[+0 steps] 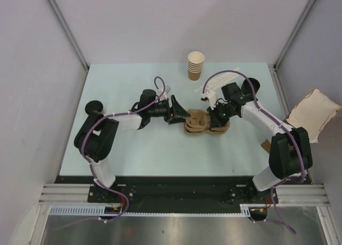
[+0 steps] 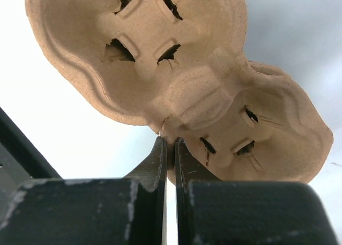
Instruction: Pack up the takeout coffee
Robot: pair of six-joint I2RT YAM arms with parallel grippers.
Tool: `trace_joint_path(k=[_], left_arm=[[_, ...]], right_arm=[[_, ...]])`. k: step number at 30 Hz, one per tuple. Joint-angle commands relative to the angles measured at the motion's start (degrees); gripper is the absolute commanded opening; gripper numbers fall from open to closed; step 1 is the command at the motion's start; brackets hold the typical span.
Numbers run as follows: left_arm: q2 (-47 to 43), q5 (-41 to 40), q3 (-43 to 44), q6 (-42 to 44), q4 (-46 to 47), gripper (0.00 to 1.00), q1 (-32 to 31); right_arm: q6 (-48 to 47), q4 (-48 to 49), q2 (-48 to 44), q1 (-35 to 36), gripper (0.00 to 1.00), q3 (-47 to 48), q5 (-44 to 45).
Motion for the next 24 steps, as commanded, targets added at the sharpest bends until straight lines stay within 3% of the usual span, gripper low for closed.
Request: trace_joint_path(k=[1,11,18,24], left_arm=[[-0.8,-4.0,-0.4,6.6,-7.8,0.73,-0.2],[-0.3,-6.8,0.4,10.5,-12.0,0.72,-0.2],[-7.5,-2.2,-1.2,11.9,-5.0,0.69,0.4],[-16.7,-2.6,2.3,26.5,-16.1,0.71,0.9]], right_arm=[[1.4,-0.1,-1.8,-1.1,0.00,0.9,-5.0],[1.5,-2.8,-0.3,-3.2,0.04,2.6,-8.3],[2.5,-2.6,0.7,-3.1,0.00,2.8,-6.6],[2.8,-2.8,0.9,-2.7,0.06,2.8,-5.8]])
